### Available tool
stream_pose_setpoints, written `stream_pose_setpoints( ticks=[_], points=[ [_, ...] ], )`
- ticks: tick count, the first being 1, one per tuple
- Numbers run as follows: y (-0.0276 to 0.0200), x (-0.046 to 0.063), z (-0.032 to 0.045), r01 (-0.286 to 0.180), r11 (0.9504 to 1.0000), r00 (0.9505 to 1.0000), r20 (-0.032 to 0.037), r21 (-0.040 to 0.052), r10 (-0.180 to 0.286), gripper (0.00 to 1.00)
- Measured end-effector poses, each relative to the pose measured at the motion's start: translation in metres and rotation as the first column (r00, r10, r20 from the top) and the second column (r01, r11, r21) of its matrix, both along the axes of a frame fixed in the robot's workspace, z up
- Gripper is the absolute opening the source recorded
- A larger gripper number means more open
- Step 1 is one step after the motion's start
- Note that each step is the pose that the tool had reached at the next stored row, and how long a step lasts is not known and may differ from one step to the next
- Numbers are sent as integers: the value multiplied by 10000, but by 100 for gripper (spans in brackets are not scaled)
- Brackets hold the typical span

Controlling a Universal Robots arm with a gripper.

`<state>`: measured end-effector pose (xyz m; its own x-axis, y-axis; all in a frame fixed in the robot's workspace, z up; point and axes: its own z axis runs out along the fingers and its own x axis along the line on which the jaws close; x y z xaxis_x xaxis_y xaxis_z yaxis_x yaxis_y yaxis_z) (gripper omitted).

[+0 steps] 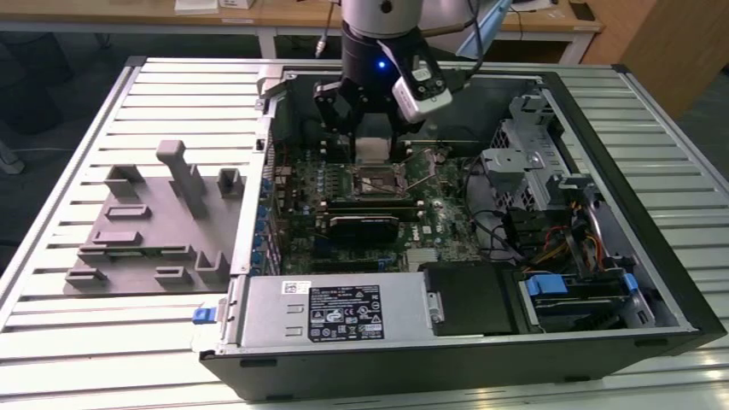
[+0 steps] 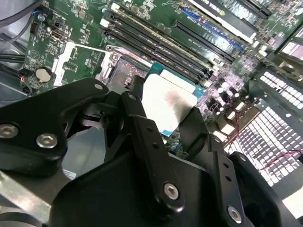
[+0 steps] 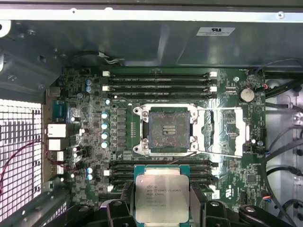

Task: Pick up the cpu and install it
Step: 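Pick up the cpu and move it towards the insertion slot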

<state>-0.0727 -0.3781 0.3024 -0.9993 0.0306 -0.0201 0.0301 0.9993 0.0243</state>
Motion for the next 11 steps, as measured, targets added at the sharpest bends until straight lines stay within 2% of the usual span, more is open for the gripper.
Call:
stream_pose_setpoints(
  ticks=[11],
  points=[
    [102,80,-127,0,10000,10000,-7,-10,0,54]
  ],
)
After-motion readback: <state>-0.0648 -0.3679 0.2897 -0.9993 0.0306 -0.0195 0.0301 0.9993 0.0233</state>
